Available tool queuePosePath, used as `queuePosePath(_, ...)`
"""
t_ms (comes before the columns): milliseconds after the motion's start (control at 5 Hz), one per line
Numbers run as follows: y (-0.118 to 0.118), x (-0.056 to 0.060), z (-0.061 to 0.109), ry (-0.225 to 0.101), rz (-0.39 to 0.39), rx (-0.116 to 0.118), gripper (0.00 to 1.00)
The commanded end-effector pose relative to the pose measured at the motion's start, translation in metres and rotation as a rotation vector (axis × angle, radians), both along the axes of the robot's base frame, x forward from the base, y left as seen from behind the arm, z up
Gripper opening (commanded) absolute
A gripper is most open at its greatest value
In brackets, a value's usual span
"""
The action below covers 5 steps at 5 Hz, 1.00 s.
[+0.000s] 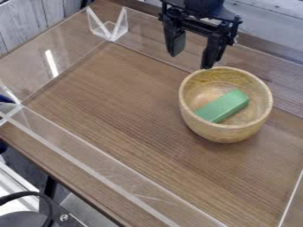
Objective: Remove the green block from inside the brown bowl and put it on the table
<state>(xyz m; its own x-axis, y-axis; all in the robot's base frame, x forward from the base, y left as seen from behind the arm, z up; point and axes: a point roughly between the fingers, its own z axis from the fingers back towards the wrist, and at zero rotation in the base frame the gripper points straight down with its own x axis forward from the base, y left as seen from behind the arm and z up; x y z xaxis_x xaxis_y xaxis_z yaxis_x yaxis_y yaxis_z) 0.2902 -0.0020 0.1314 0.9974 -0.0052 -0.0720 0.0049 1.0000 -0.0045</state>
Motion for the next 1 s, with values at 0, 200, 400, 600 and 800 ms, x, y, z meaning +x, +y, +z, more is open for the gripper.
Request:
queuePosePath(0,-0.01,0.003,-0.007,0.003,-0.044,-0.005,1.0)
queuePosePath(200,-0.019,0.003,-0.019,0.009,-0.106,-0.016,1.0)
queuePosePath(400,-0.028,0.005,-0.031,0.004,-0.166,-0.021,1.0)
queuePosePath(600,-0.037,0.009,-0.042,0.005,-0.205,-0.021,1.0)
queuePosePath(800,-0.044,0.013,-0.051,0.006,-0.223,-0.02,1.0)
